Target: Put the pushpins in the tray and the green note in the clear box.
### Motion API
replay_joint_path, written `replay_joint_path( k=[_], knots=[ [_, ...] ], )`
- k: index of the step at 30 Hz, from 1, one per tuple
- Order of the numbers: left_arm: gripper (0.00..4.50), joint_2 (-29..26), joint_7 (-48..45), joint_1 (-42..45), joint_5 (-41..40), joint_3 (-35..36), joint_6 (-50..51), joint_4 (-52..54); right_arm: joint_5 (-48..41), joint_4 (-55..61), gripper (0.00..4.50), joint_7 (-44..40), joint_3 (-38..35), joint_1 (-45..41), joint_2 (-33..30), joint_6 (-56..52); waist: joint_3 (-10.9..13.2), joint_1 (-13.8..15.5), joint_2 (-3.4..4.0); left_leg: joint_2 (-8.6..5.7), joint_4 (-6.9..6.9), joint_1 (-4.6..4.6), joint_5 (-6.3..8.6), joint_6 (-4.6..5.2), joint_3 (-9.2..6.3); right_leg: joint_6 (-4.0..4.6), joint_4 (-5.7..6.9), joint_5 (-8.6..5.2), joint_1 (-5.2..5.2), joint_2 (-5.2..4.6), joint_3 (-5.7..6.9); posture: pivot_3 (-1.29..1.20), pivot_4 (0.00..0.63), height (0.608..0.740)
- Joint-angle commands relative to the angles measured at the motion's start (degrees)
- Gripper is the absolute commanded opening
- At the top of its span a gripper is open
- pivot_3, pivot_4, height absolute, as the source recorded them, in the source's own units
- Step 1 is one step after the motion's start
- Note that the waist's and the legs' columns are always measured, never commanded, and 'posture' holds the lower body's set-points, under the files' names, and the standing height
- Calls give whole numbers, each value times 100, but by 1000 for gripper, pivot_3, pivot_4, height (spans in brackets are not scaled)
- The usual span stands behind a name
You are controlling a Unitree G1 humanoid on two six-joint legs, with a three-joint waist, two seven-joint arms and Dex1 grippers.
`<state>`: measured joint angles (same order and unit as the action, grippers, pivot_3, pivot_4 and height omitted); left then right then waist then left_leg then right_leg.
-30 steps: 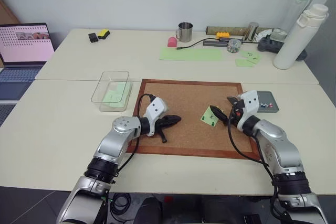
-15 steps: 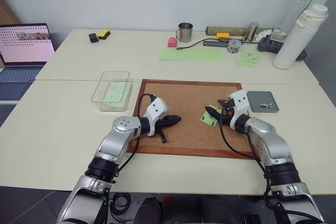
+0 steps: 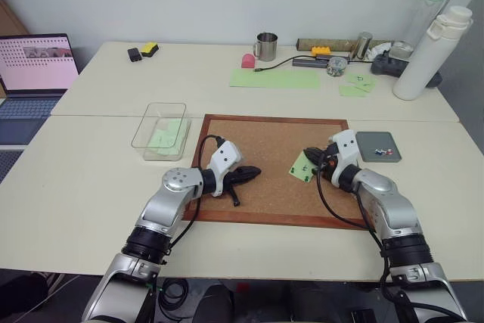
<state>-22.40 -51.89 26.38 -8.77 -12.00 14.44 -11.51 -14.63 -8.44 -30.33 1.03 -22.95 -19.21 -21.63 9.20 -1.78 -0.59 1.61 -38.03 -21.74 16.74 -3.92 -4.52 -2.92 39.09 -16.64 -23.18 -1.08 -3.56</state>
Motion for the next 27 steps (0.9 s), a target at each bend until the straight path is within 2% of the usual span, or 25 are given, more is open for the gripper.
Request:
replay_joint_path(
  k=[1,12,20,24,27],
  knots=[
    [0,-33,6,-28,88,-31,-3,-65,-127,359,85,-4,-184,70,39,76,0,1,0,0,0,0,0,0,0,0,0,0,0,0,0,0,150,740],
    [0,-24,-8,-23,157,-105,-26,-170,-466,1161,85,-94,-493,251,86,337,1,-8,1,0,1,-1,0,0,-1,0,-1,0,-1,0,1,0,150,740],
    [0,-9,-42,-31,188,-152,-64,-241,-477,1300,85,6,-594,264,61,371,1,-7,1,0,2,0,0,0,-1,0,0,0,-1,1,0,0,150,740],
    [0,-17,-49,-61,184,-154,-67,-222,-511,1260,85,370,-906,199,43,299,1,-5,1,0,2,0,0,0,-1,0,-1,0,-1,0,0,0,150,740],
    [0,-32,-57,-85,178,-152,-62,-218,-213,970,85,816,-1163,125,-168,290,1,-2,1,0,2,-1,0,0,-1,0,0,0,-1,0,0,0,150,740]
  ],
)
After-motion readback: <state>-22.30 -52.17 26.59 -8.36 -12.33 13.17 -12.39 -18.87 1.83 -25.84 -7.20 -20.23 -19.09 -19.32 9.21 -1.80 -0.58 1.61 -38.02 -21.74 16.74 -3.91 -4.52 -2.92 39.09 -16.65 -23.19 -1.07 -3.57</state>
